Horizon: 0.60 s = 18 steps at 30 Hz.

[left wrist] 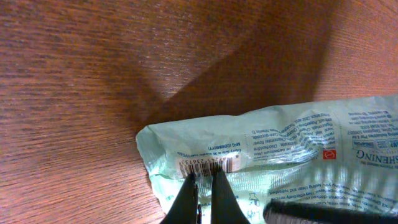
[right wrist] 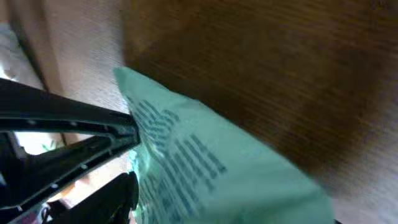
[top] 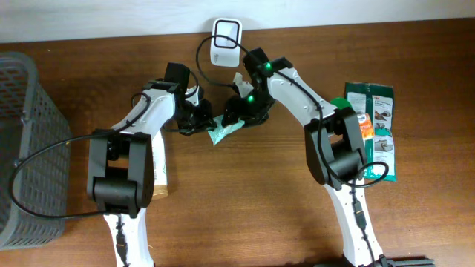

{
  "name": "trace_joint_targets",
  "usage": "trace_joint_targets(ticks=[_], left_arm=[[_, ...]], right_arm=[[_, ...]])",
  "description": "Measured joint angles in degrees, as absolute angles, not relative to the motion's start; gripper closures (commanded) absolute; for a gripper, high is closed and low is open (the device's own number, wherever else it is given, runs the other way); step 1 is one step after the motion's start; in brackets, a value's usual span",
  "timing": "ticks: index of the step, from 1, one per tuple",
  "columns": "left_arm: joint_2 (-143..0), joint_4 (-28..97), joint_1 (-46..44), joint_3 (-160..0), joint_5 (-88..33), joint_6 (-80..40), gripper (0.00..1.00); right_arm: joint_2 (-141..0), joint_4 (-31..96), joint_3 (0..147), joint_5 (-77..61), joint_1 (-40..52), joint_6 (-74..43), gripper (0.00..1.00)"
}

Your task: Scan the item barcode

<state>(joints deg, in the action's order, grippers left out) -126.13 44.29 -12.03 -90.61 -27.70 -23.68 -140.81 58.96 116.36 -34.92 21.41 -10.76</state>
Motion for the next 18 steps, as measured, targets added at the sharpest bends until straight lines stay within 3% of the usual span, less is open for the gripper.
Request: trace_joint_targets(ticks=[2, 4, 6, 9, 18], left_arm=[[-126.1, 44.3, -12.1, -90.6, -27.7, -23.7, 1.00], [-126.1, 44.3, -12.1, -90.6, -27.7, -23.7, 1.00], [-126.2, 44.3, -12.1, -90.6, -27.7, -23.7, 1.00], [-126.2, 44.2, -12.1, -90.6, -28.1, -23.7, 1.00], [-125.9, 45.8, -12.1, -93.3, -25.1, -21.0, 1.00]], right_arm=[[-140.8, 57.1, 115.9, -35.9, 21.3, -11.2, 0.44], [-140.8, 54.7, 115.3, -37.2, 20.7, -11.6, 0.52], [-140.9, 53.3, 115.1, -38.1, 19.4, -11.8, 0.66], [-140.9, 53.2, 115.0, -39.1, 18.6, -11.8, 0.96], [-140.8, 60.0, 115.0, -41.5, 15.7, -7.0, 0.96]])
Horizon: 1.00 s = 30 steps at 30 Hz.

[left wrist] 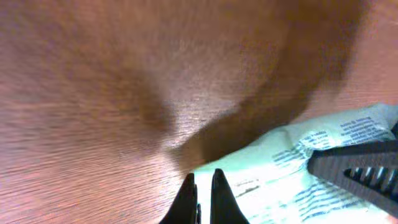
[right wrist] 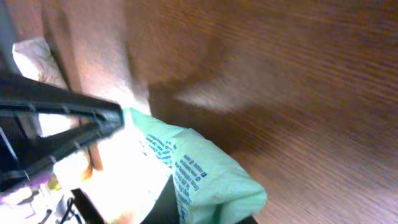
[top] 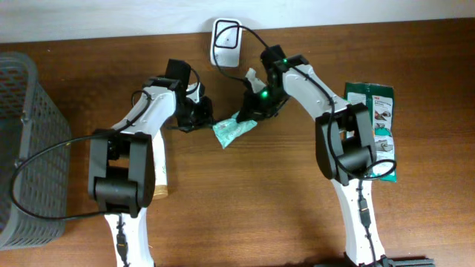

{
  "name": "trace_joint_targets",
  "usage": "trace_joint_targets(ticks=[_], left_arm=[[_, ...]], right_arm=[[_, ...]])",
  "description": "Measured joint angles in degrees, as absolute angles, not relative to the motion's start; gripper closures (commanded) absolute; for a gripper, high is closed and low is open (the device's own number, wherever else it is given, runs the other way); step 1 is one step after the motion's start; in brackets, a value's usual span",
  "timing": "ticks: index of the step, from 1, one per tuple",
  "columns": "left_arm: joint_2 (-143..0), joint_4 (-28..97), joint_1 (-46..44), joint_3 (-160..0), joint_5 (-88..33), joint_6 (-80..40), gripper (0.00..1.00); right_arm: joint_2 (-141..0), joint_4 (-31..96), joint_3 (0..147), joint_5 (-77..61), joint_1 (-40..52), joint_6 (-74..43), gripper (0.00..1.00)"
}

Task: Scan the item barcode
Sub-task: 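Lift the wipes pouch with the right gripper to the scanner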

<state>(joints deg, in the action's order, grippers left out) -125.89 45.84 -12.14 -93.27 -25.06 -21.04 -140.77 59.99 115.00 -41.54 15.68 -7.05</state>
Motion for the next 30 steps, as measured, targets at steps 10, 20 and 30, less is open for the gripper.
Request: trace_joint_targets(ticks=[10, 20, 30], left_arm=[[-105.7, 55.0, -4.5, -97.4, -7.9, -14.2, 1.00], [-105.7, 56.2, 4.8, -97.4, -6.6, 2.3, 0.01], [-105.8, 56.3, 4.7, -97.4, -6.5, 2.4, 0.01]], right_arm=[[-115.9, 67.5, 115.0, -42.3, 9.7, 0.0, 0.96], [-110.5, 72.6, 115.0, -39.9, 9.7, 0.4, 0.96], [-110.6, 66.7, 125.7, -20.5, 17.8, -4.0, 0.96]])
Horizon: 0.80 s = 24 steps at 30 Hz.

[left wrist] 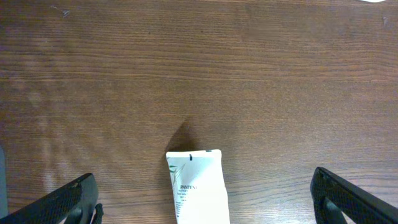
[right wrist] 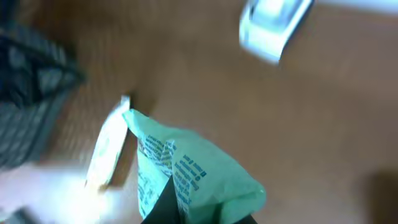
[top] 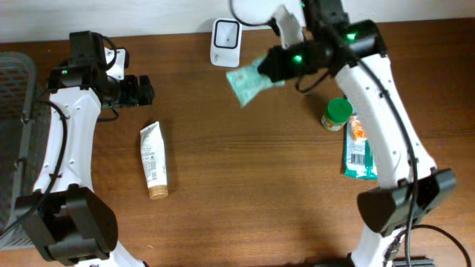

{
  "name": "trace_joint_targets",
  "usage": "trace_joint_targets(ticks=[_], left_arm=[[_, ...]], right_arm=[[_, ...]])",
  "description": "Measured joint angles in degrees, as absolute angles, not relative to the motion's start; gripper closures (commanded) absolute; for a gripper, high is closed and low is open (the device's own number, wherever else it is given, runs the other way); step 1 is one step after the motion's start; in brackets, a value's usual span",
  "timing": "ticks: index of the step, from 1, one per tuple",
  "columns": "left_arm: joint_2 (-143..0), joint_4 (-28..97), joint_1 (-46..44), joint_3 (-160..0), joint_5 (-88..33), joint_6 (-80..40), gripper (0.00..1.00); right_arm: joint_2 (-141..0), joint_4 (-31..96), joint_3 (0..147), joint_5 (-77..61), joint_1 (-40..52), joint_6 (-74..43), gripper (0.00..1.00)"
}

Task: Scan the item barcode
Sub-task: 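Lift the wipes pouch with the right gripper to the scanner, then carry the wipes pouch right and drop it on the scanned pile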

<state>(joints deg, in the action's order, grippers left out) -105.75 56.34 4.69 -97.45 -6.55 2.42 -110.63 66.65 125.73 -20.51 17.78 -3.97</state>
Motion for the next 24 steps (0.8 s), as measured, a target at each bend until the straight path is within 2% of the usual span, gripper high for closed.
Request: trace_joint_targets(ticks=[3, 8, 13, 18, 24], left_arm=[[-105.8, 56.4, 4.7, -97.4, -6.5, 2.4, 0.01], [-105.8, 56.4, 4.7, -97.4, -6.6, 2.4, 0.01], [-105.8, 56.4, 4.7, -97.4, -6.6, 2.4, 0.01], [-105.8, 56.2, 4.7, -97.4, -6.6, 2.4, 0.01], [-105.8, 56.4, 4.7, -97.4, -6.6, 2.4, 0.01]], right_arm=[[-110.4, 55.7, 131.8, -1.8, 24.9, -1.5, 0.96], [-114.6, 37.6, 131.9, 12.5, 27.0, 11.6, 0.96], [-132.2, 17.9, 131.8, 14.9, 27.0, 34.7, 0.96], [-143.9, -2.2, 131.3, 17.9, 27.0, 55.0, 0.96], [-146.3, -2.1, 131.2, 19.5, 27.0, 62.0, 0.96]])
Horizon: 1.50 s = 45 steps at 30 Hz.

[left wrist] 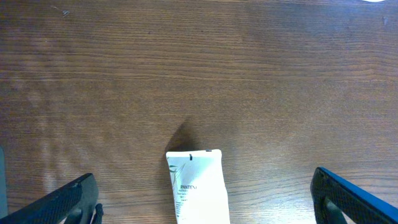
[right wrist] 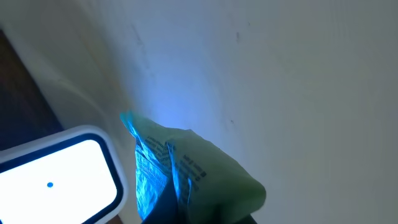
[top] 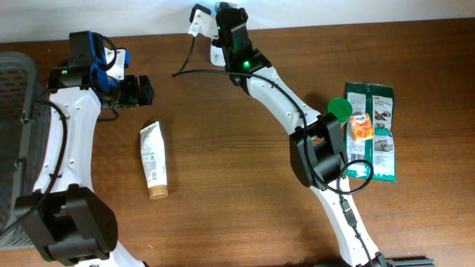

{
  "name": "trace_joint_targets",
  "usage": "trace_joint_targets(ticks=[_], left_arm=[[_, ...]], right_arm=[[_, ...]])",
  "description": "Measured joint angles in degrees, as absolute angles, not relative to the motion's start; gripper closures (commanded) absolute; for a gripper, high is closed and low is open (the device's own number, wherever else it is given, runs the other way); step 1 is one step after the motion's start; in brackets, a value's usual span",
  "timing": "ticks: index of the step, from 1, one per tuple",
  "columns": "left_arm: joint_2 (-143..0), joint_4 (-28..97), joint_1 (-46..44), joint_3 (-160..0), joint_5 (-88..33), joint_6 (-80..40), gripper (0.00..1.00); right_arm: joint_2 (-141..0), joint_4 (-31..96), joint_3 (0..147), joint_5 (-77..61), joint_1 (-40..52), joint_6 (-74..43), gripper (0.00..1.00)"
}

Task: Scan the item barcode
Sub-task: 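Carry the wipes pouch right and drop it on the scanned pile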

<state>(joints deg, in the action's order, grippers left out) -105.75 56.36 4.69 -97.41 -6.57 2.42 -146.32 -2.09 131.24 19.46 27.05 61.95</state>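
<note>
A pale green packet (right wrist: pixel 186 177) sits pinched in my right gripper (right wrist: pixel 189 214), which is shut on it. Blue light falls on the packet's printed face. The white scanner (right wrist: pixel 56 180), with its lit window, lies just left of the packet. In the overhead view my right gripper (top: pixel 223 21) is at the table's back edge, covering the scanner. My left gripper (top: pixel 139 90) stands open at the far left, and its wrist view shows nothing between its fingers (left wrist: pixel 68 202).
A white Pantene tube (top: pixel 154 159) lies below my left gripper, also seen as the tube (left wrist: pixel 196 190). A grey basket (top: pixel 15 148) stands at the left edge. At the right are a green-capped bottle (top: pixel 340 109), an orange packet (top: pixel 361 127) and green packets (top: pixel 378 141).
My right gripper has moved with the green packet from just right of the scanner to directly over it at the back edge. Blue light now shows on the packet. The left arm has not moved.
Both grippers first held the green packet mid-table, the left one at its barcode end. Then the packet was in the right gripper alone. Later the left arm stood open at the far left while the right held the packet beside the scanner. Now the packet is at the scanner.
</note>
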Motion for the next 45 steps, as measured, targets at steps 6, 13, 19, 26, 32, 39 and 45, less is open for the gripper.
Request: trace_joint_targets(ticks=[6, 13, 19, 26, 32, 39, 45], left_arm=[[-105.8, 56.4, 4.7, -97.4, -6.6, 2.4, 0.01], [-105.8, 56.4, 4.7, -97.4, -6.5, 2.4, 0.01], [-105.8, 56.4, 4.7, -97.4, -6.6, 2.4, 0.01], [-105.8, 56.4, 4.6, -97.4, -6.6, 2.4, 0.01], [-105.8, 56.2, 4.6, -97.4, -6.5, 2.4, 0.01], [-105.8, 56.4, 4.6, -97.4, -6.6, 2.4, 0.01], [-105.8, 56.4, 4.6, -97.4, -6.6, 2.4, 0.01]], right_arm=[[-146.3, -0.3, 131.2, 19.7, 27.0, 56.3, 0.96], [-130.9, 23.3, 131.2, 14.2, 25.9, 32.1, 0.96], [-111.5, 62.4, 132.1, 6.3, 22.4, 6.7, 0.96], [-108.0, 97.0, 130.9, 4.8, 6.1, -13.3, 0.96], [-108.2, 90.5, 109.7, 3.1, -2.4, -18.4, 0.96], [-108.4, 78.1, 96.6, 3.0, -3.0, -19.3, 0.53], [-108.4, 76.0, 96.9, 2.4, -2.9, -16.8, 0.38]])
